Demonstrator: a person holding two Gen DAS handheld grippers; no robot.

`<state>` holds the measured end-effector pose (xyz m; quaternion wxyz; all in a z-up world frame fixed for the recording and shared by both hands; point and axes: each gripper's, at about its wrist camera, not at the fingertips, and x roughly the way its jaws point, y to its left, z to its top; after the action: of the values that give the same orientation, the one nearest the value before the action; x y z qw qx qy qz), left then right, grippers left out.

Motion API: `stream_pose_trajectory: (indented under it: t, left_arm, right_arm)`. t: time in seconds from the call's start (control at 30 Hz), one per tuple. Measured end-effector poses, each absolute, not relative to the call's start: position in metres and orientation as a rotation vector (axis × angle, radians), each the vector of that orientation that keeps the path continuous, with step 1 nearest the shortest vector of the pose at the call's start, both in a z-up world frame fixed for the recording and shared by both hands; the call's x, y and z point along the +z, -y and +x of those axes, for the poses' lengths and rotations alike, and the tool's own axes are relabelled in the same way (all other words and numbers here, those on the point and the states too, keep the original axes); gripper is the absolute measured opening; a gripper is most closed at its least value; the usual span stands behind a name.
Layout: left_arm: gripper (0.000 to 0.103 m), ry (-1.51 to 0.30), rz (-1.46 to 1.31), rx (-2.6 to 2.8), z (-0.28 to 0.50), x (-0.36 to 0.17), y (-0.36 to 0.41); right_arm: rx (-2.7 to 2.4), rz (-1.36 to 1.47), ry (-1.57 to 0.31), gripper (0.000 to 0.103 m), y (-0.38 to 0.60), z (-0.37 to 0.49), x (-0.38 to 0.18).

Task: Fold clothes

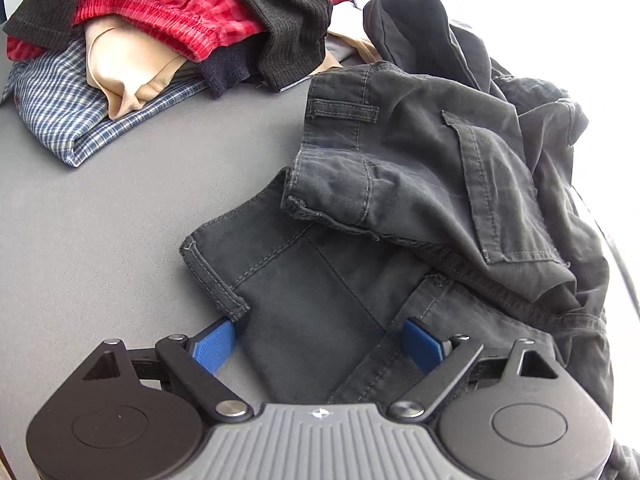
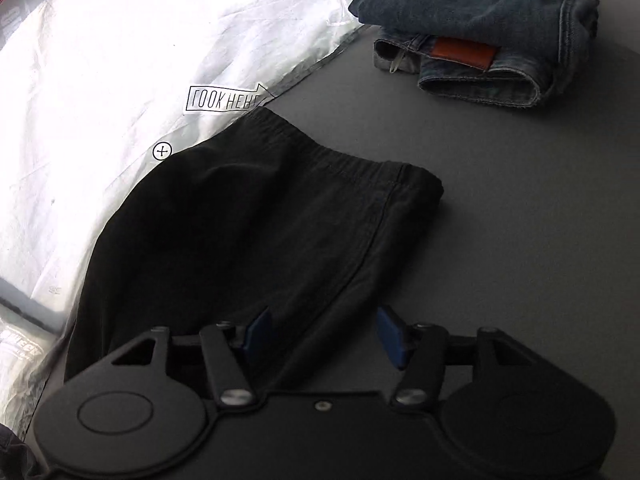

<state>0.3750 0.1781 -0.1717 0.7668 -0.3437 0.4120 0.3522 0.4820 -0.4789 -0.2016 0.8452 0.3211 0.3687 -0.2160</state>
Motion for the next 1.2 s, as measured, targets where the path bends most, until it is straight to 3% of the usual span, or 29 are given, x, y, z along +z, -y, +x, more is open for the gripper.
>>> stream_pose_trajectory:
  t: [0.13, 0.2, 0.27, 0.33, 0.37, 0.43, 0.47, 0.5, 0.53, 0.63, 1.0, 1.2]
  left_arm:
    - [0.091, -0.796, -0.902, 0.730, 0.366, -0.171, -0.181]
    - [0.093, -0.748, -0.984, 0.741, 0.361, -0.175, -0.185]
    - [0.093, -0.736, -1.011, 0.753, 0.361, -0.177, -0.185]
    - [0.090, -0.781, -0.952, 0.763, 0.371, -0.177, -0.180]
    - [0.088, -0.803, -0.907, 0.784, 0.375, -0.178, -0.173]
    - [0.067, -0.840, -0.811, 0.851, 0.381, -0.181, -0.161]
    - [0.060, -0.850, -0.777, 0.887, 0.382, -0.181, -0.157]
    - [0.046, -0.859, -0.743, 0.922, 0.382, -0.181, -0.153]
    - [0.026, -0.855, -0.736, 0.926, 0.378, -0.181, -0.154]
    - [0.001, -0.841, -0.718, 0.934, 0.365, -0.182, -0.155]
    - [0.001, -0.630, -0.668, 0.770, 0.322, -0.115, -0.156]
    - [0.001, -0.533, -0.611, 0.733, 0.262, -0.062, -0.145]
  right_arm:
    - [-0.472, 0.604, -0.806, 0.068, 0.461, 0.498, -0.206]
    - [-0.486, 0.572, -0.810, 0.078, 0.454, 0.502, -0.205]
    - [-0.500, 0.539, -0.813, 0.078, 0.447, 0.507, -0.205]
    - [-0.519, 0.501, -0.818, 0.067, 0.442, 0.511, -0.205]
    - [-0.533, 0.474, -0.822, 0.051, 0.442, 0.513, -0.204]
    - [-0.529, 0.458, -0.817, 0.036, 0.444, 0.514, -0.203]
    - [-0.521, 0.468, -0.805, 0.018, 0.448, 0.513, -0.202]
    - [-0.513, 0.480, -0.793, 0.005, 0.452, 0.511, -0.201]
    - [-0.507, 0.499, -0.780, 0.005, 0.456, 0.509, -0.199]
    - [-0.501, 0.507, -0.711, 0.002, 0.465, 0.494, -0.185]
    - [-0.537, 0.366, -0.331, 0.001, 0.504, 0.361, -0.052]
    - [-0.534, 0.362, -0.285, 0.000, 0.526, 0.281, -0.022]
